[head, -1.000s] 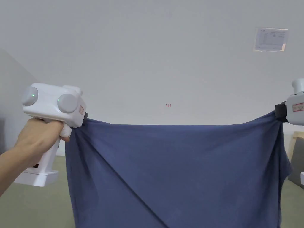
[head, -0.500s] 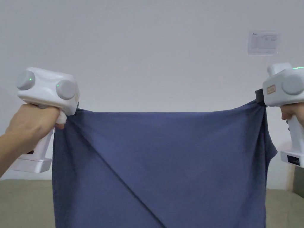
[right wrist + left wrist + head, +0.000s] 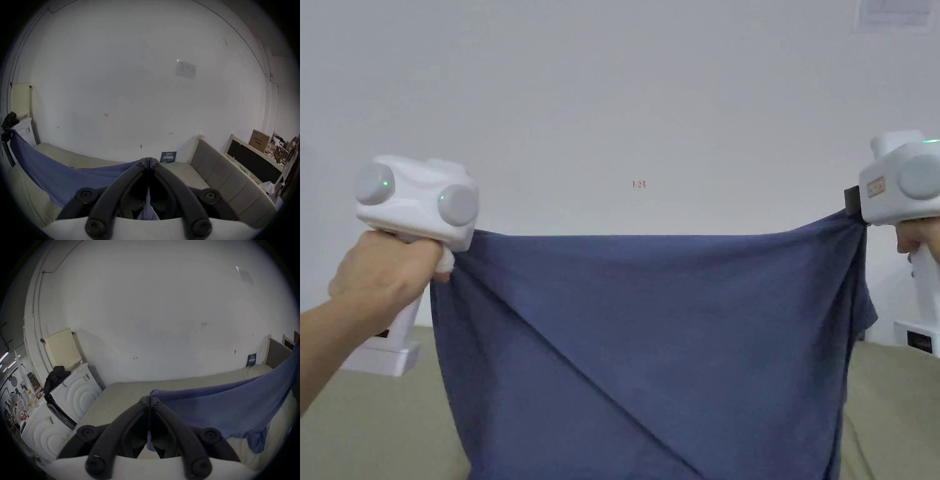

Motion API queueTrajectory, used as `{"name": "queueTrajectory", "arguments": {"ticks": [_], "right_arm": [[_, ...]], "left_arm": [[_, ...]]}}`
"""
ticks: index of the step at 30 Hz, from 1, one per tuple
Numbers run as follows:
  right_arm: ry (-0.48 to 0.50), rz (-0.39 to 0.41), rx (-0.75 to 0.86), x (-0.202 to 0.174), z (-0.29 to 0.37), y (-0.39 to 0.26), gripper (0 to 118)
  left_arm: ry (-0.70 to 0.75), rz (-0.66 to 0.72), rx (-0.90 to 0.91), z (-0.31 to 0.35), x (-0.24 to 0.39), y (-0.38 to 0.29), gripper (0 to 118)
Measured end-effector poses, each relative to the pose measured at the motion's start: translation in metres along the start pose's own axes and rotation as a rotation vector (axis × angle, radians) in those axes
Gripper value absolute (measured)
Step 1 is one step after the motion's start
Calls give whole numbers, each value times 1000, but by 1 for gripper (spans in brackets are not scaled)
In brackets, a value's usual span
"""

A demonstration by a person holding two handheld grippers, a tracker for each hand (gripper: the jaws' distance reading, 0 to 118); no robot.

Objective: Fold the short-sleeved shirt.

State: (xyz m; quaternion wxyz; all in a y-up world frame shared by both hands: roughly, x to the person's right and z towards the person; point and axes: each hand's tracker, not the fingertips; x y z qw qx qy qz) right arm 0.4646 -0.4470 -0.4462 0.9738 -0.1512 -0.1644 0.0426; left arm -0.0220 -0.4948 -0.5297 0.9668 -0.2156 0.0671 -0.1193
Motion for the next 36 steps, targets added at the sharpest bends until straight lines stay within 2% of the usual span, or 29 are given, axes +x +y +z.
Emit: {"name": "queueTrajectory", "arguments": {"ticks": [5,6,11,13,17,24,28,32,36], "right_arm": [[34,51,-126,-11,-11,-96,0],[46,42,-144,-11,-10,-114,0],[90,71,-232,-13,23,-198,0],[109,71,-240,-11,48,-228,0],[160,27,-291,-3,105,-284,0],[195,-12,-366,17,211,-371,0],[206,4,-428,30,268,-416,0],[211,-38,-457,46,320,-449,0],[229,-13,-501,48,353,-476,0]], "left_arm": [[-66,-19,-137,-33,19,-91,1],[-78,-12,-148,-36,21,-109,1],[-115,-1,-231,-30,18,-196,1],[-148,30,-263,-12,11,-228,1],[-164,4,-308,27,-4,-281,1],[-211,23,-349,119,-42,-364,1],[-238,10,-384,169,-63,-405,1],[-258,-14,-391,209,-80,-439,1],[-286,16,-411,240,-91,-460,1]]}}
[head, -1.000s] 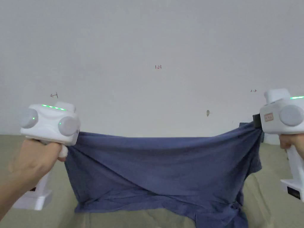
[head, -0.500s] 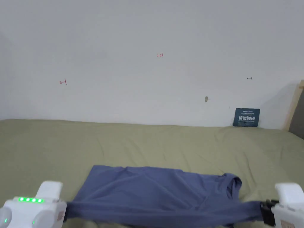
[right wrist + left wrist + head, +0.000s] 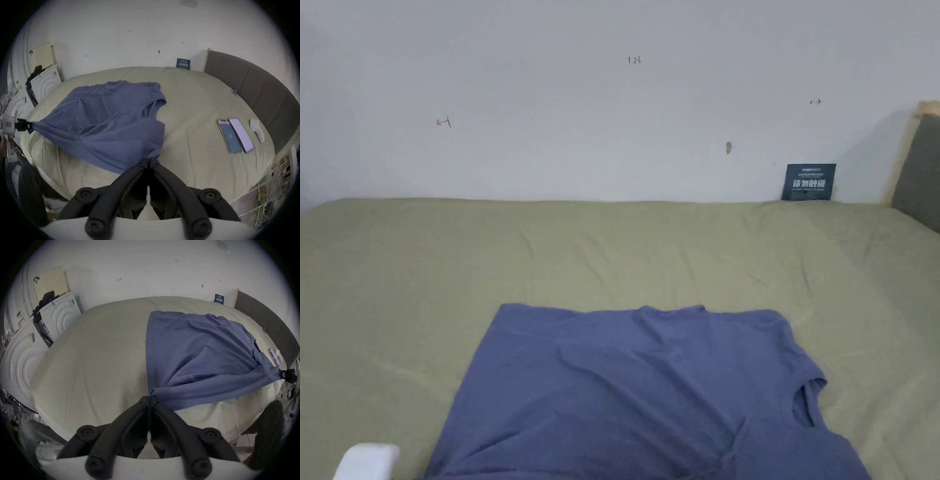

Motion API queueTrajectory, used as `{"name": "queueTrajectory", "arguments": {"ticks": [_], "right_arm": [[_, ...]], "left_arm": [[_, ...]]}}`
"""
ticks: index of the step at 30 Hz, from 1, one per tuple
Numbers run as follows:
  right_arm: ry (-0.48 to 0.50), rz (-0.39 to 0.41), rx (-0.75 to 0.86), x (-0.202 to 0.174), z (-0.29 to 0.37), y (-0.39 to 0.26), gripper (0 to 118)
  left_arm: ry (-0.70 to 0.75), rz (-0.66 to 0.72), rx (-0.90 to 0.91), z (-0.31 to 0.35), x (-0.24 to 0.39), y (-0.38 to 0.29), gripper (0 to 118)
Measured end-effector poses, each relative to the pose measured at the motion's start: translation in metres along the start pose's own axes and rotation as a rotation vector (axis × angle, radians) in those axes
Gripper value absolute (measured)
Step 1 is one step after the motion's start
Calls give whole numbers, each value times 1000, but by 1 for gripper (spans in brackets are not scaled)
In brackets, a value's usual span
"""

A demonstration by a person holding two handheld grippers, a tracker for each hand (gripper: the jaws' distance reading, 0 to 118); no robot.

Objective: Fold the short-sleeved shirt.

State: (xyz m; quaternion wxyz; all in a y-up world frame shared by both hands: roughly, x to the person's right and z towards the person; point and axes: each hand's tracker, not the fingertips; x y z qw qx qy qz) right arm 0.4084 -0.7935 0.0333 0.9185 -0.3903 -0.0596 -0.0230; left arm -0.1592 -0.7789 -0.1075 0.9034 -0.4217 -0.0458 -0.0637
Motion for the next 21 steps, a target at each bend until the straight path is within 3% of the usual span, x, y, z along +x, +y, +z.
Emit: {"name": "queueTrajectory", "arguments": {"ticks": [8,9,10,11,12,14,15,19,20,21], "right_arm": [[-13,-25,-21,-11,0,-11,1],[-10,-30,-20,-10,-1,-9,9],[-4,-37,-23,-11,-1,-8,33],[-4,-45,-25,-12,0,-7,72],[-10,-53,-21,-9,-1,-7,102],[1,-81,-68,-3,-4,-6,118],[-9,-90,11,-2,5,-2,110],[-26,-116,12,30,1,-2,112],[-22,-118,10,30,2,-1,106],[-29,-129,24,31,5,0,77]], "left_arm": [[-33,19,-49,5,5,-17,2],[-42,23,-55,2,4,-17,16],[-56,31,-59,0,3,-18,46],[-83,49,-60,-1,0,-19,85],[-95,71,-68,1,0,-19,97],[-84,88,-87,3,-2,-20,113],[-80,90,-50,11,-3,-19,115],[-48,83,-14,33,-10,-10,110],[-35,84,10,39,-12,-7,98],[-30,86,26,45,-13,-6,56]]}}
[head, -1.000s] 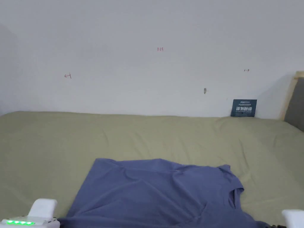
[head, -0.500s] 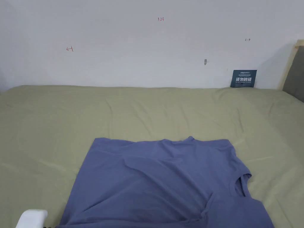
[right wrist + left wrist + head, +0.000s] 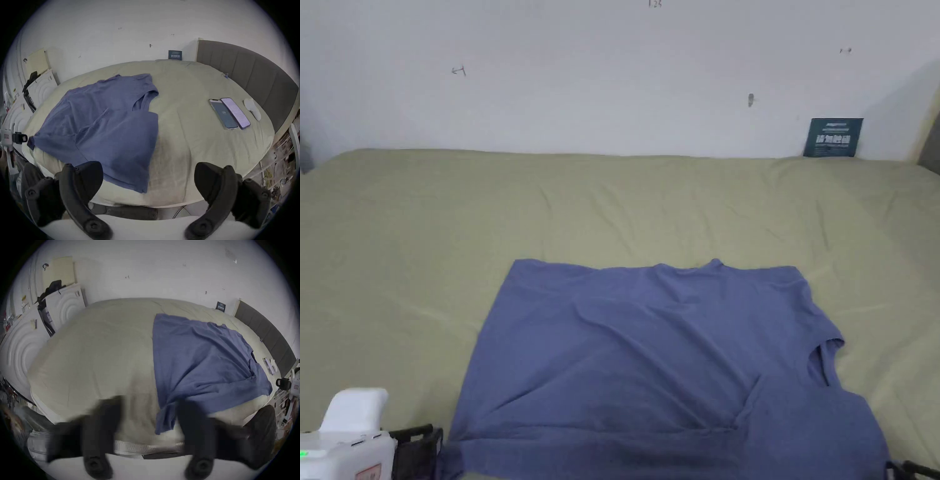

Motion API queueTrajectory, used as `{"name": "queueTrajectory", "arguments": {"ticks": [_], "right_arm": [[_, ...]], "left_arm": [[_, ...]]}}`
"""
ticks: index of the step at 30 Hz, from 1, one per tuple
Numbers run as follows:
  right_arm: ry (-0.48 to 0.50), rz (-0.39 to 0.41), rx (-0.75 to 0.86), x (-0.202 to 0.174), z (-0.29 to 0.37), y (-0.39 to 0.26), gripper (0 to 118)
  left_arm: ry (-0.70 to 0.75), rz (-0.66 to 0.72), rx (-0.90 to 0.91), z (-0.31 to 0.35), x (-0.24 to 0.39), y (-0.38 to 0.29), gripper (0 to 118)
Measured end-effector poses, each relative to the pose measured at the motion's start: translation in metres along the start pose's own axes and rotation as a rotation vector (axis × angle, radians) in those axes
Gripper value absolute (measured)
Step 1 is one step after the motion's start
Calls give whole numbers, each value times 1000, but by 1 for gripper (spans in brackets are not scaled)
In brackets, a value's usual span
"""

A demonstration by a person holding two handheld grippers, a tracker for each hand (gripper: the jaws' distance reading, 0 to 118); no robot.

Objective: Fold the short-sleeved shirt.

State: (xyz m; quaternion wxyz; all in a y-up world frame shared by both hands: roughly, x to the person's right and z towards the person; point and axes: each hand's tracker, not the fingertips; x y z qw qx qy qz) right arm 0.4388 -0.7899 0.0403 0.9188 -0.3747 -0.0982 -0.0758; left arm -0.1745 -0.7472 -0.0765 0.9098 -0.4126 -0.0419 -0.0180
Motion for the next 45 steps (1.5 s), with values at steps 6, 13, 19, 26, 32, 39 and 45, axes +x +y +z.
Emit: {"name": "queueTrajectory", "arguments": {"ticks": [6,13,19,26,32,39,45], "right_arm": [[-17,-25,39,1,9,7,0],[-11,21,9,-58,49,21,0],[-6,42,-50,-9,17,16,1],[50,84,-103,-18,-2,9,113],[15,111,-189,-23,-30,6,32],[27,95,-108,-24,-11,35,4],[25,98,-35,-40,-22,98,4]], "left_arm": [[-85,61,-6,16,-7,-6,2],[-89,-4,-139,-59,-14,-21,118],[-95,-10,-154,-60,4,-17,3],[-93,1,-150,-49,7,-15,3],[-91,23,-159,-53,8,-16,3],[-94,10,-134,-50,5,9,3],[-129,39,-87,-64,7,80,3]]}}
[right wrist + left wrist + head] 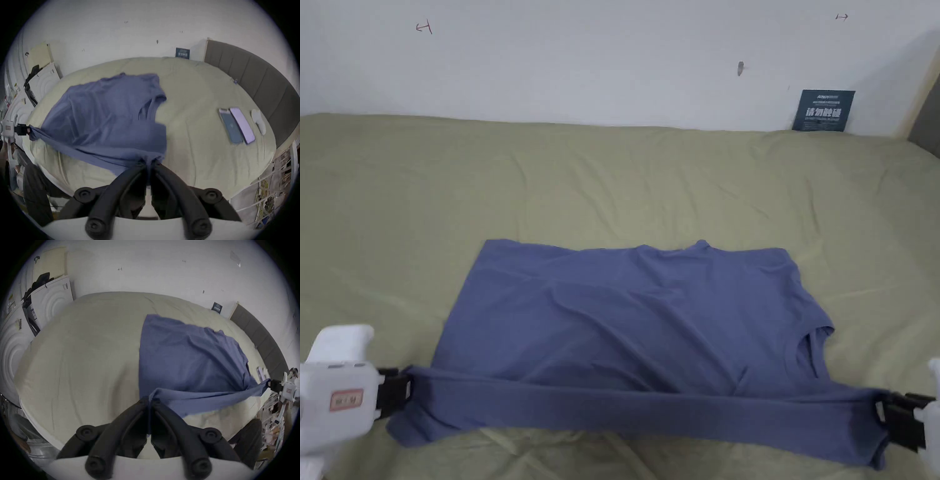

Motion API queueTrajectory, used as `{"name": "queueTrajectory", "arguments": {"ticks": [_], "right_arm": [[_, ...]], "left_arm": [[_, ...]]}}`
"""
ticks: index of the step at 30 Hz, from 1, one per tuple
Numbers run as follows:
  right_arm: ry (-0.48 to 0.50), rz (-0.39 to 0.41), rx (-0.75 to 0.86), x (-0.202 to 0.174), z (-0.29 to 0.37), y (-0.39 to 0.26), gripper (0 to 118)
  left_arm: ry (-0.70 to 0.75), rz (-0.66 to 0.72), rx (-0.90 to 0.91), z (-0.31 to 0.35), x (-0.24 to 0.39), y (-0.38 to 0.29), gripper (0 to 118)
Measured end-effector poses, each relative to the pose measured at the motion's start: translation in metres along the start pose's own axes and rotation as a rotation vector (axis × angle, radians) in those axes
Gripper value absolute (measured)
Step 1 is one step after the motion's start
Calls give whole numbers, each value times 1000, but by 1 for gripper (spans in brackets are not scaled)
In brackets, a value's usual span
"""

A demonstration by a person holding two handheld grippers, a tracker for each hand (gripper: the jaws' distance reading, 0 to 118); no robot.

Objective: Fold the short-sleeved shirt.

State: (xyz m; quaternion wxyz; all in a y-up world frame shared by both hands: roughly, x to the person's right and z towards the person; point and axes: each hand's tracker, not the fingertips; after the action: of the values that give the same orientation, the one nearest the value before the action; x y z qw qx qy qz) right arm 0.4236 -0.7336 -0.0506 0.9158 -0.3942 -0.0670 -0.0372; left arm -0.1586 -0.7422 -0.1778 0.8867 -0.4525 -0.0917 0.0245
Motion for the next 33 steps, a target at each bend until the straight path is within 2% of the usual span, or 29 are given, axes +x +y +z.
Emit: {"name": "queueTrajectory", "arguments": {"ticks": [6,9,14,15,16,17,18,19,20,22,23,25,26,27,29,30,31,32,33], "right_arm": [[-19,5,-31,-10,-64,61,4],[-32,20,-81,-11,-108,73,4],[-33,-11,-131,-6,-154,72,7],[-32,-28,-134,-3,-158,72,26],[-33,-48,-131,0,-156,70,59],[-24,-69,-131,2,-151,67,98],[-14,-82,-127,5,-147,64,116],[-13,-90,2,7,-133,70,109],[-8,-78,-83,9,-119,64,106],[-22,-69,-79,12,-107,55,104],[-32,-68,-64,12,-107,49,94],[-28,-72,-60,17,-93,39,25],[-31,-80,-55,18,-88,34,0],[-46,-83,-50,15,-83,29,0],[-33,-90,-52,21,-76,20,0],[-21,-91,-64,22,-73,16,0],[-25,-88,-61,18,-71,12,0],[-31,-77,-59,17,-70,9,0],[-34,-72,-56,18,-69,6,0]], "left_arm": [[17,-9,-24,-54,7,58,3],[37,-9,-56,-87,8,75,3],[43,5,-103,-126,10,88,3],[41,6,-106,-129,10,88,15],[36,8,-108,-130,11,86,43],[42,20,-97,-128,11,81,81],[37,21,-93,-125,9,80,114],[46,25,-77,-119,9,75,114],[58,23,-42,-109,9,71,114],[45,24,-53,-96,3,66,109],[57,27,-31,-87,2,62,96],[81,10,-9,-72,1,53,11],[74,13,-18,-71,-3,51,0],[99,16,-37,-72,-5,45,0],[19,39,-61,-71,-5,36,0],[1,48,-63,-67,-2,32,18],[1,50,-54,-66,0,28,57],[-5,45,-49,-67,2,25,101],[-5,45,-61,-73,5,24,118]]}}
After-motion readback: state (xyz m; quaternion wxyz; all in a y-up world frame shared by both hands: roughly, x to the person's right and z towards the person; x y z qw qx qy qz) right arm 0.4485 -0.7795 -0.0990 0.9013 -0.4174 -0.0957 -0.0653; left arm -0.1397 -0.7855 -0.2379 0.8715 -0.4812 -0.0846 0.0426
